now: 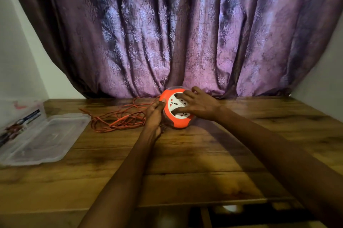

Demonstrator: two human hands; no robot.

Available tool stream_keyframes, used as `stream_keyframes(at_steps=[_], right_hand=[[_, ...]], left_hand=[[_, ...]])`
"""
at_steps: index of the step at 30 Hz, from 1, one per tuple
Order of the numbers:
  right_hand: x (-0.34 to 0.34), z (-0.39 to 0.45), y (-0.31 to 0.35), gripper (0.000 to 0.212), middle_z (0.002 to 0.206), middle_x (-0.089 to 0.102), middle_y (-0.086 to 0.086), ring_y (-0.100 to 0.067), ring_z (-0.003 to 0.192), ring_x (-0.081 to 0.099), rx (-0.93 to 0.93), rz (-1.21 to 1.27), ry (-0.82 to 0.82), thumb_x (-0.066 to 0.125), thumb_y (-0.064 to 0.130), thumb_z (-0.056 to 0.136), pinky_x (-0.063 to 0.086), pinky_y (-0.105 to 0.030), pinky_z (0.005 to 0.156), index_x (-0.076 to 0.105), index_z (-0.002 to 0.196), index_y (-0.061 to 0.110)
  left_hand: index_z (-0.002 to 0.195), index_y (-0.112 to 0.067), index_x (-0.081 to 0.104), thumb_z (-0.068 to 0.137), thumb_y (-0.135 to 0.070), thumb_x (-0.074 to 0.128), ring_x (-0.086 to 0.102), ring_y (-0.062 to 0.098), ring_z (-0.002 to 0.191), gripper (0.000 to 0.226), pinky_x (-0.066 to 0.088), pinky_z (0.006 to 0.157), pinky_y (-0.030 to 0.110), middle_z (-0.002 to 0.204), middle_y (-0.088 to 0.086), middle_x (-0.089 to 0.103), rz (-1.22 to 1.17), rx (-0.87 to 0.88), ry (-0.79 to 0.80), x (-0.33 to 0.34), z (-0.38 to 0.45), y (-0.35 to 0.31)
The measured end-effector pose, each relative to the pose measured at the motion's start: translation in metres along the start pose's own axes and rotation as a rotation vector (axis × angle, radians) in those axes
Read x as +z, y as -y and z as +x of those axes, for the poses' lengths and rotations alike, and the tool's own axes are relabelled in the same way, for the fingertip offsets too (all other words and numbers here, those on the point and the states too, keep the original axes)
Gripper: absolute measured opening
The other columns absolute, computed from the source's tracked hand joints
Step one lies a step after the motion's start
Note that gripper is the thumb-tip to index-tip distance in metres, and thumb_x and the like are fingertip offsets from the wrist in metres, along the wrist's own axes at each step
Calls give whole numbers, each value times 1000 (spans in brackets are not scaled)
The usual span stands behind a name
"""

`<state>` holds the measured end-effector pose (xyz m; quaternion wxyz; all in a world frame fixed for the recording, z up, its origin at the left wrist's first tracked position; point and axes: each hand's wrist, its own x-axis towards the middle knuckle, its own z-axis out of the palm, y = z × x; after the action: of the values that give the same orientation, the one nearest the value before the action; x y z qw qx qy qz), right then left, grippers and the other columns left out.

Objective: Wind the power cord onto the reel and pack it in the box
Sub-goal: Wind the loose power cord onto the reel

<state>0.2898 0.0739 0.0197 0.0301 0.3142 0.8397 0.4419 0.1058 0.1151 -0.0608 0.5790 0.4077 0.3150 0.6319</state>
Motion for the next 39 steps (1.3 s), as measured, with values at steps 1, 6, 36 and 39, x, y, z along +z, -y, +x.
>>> stream_keyframes(at_steps=[1,6,36,39], right_hand=[[0,0,1,43,142,53,-11,-32,120,56,13,-30,15,43,25,96,42,-45,95,54,130,50],[8,7,5,53,135,59,-12,-34,110,58,221,17,233,39,39,97,39,-42,93,30,149,44],[52,-10,35,26,102,76,-15,-23,86,70,1445,1998,-736,68,23,93,58,-36,72,73,110,5],[49,-10,31,24,94,78,-9,-16,78,73,1438,1960,-761,72,24,90,58,-30,62,75,106,7]], left_hand=[[116,-14,69,97,-21,60,67,23,69,22,57,54,30,100,16,73,3,-6,-9,0,0,0],[126,-2,62,96,-15,62,69,12,67,32,58,53,25,88,3,76,23,0,-14,7,-6,4],[86,-6,70,100,-13,51,64,26,72,25,50,67,35,81,15,71,545,254,-59,15,-22,-12],[95,-2,72,92,-9,50,66,30,88,23,45,82,37,95,19,72,931,745,-212,-1,-37,-32]])
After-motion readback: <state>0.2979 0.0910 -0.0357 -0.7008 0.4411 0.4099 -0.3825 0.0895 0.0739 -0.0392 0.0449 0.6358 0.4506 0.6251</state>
